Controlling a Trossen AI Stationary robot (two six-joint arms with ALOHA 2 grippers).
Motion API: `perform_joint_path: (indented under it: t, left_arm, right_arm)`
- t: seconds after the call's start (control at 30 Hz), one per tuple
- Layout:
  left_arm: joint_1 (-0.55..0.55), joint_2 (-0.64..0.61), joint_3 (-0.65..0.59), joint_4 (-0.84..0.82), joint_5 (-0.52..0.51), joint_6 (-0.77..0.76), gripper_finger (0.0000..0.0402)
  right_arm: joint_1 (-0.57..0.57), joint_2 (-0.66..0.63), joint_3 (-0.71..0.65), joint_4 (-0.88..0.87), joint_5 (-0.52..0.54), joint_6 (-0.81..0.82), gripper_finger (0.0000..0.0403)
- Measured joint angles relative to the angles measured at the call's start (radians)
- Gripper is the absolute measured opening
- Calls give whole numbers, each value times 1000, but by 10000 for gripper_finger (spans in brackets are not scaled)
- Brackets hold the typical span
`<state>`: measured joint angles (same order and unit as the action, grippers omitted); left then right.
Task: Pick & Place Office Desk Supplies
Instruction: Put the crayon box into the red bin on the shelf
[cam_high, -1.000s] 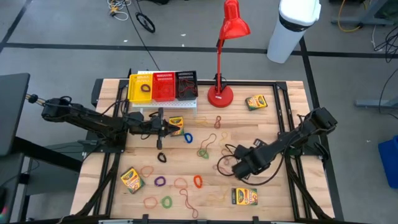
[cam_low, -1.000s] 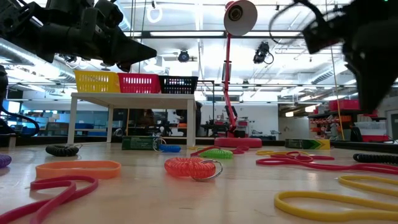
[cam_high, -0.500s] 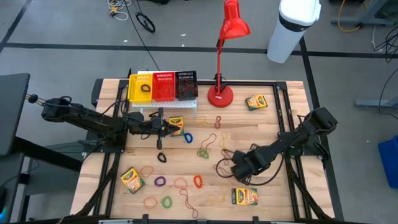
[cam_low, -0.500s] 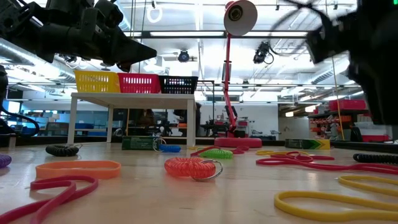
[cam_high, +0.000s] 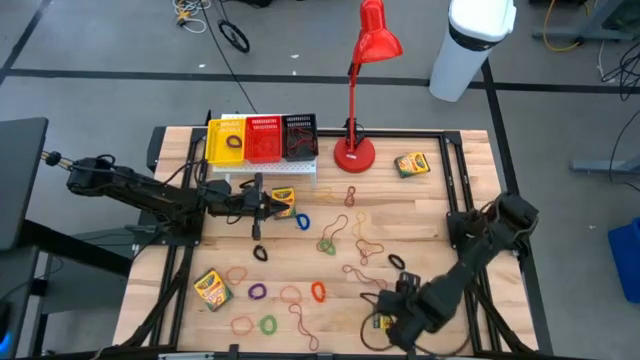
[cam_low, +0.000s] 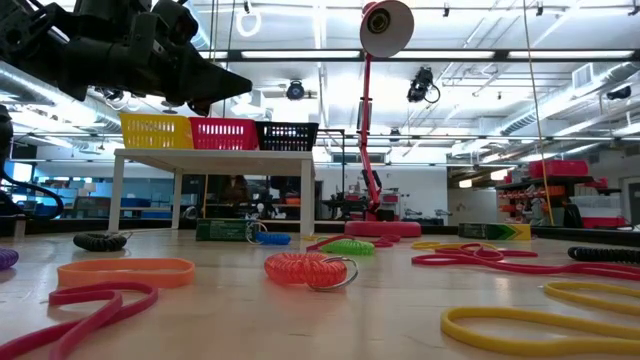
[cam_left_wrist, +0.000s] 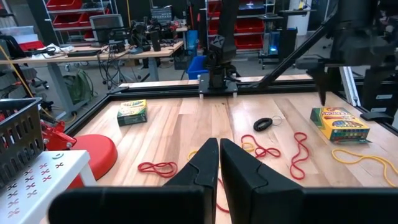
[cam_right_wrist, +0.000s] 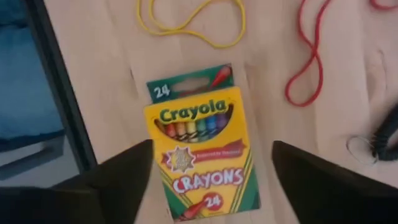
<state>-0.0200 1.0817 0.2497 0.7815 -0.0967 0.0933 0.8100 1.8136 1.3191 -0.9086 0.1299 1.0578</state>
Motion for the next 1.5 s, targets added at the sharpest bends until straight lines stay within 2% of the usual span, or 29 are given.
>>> perform_joint_path:
  t: [0.07, 0.13, 0.3, 0.47, 0.83, 1.17, 1.3, 1.5]
  left_arm:
    - [0, 0, 0, 0, 0, 0, 23]
    - [0, 0, 0, 0, 0, 0, 23]
    - [0, 0, 0, 0, 0, 0, 23]
    - [0, 0, 0, 0, 0, 0, 23]
    - [0, 0, 0, 0, 0, 0, 23]
    - [0, 0, 0, 0, 0, 0, 23]
    - [0, 0, 0, 0, 0, 0, 23]
    - [0, 0, 0, 0, 0, 0, 23]
  right_arm:
    - [21, 19, 4, -3, 34, 36, 383]
    - [32, 38, 4, -4, 55, 41, 395]
    - [35, 84, 4, 27, 44, 0, 385]
    - [35, 95, 3, 75, 27, -18, 398]
    - [36, 124, 3, 78, 49, -44, 399]
    - [36, 173, 2, 82, 17, -98, 399]
    - [36, 173, 2, 34, -6, -94, 385]
    - [32, 173, 2, 25, -18, -95, 326]
